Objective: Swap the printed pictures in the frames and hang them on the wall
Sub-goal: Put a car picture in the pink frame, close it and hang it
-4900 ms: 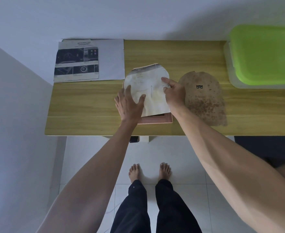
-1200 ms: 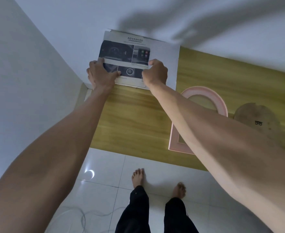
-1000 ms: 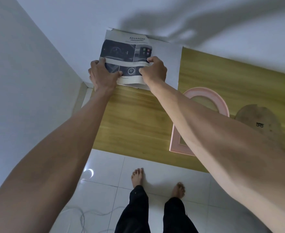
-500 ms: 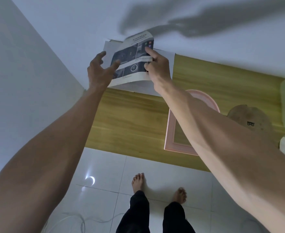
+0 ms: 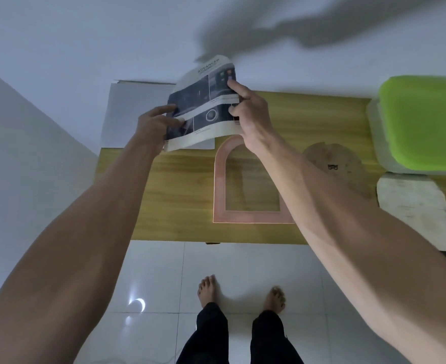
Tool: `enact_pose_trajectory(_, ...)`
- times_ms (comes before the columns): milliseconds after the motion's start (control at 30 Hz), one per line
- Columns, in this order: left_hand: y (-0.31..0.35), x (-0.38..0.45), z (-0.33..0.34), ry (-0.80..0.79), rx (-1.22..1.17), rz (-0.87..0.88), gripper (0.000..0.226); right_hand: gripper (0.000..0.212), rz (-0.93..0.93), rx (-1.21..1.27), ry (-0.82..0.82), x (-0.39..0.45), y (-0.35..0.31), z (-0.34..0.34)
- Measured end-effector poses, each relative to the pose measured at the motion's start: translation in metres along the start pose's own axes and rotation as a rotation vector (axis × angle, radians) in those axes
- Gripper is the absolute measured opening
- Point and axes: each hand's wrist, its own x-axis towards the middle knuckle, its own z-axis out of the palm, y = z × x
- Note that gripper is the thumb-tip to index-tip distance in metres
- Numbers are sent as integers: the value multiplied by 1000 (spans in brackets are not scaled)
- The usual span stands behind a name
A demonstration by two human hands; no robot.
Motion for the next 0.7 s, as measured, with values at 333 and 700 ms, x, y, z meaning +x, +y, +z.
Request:
enact_pose_trajectory(333,-52,-50,66,-31,243,140,61,60,-49,-361,190,-39,46,-94)
enact_pose_trajectory(700,-138,-103,79,96,682,272,64,71,-16,-657,176,-74,111,-143)
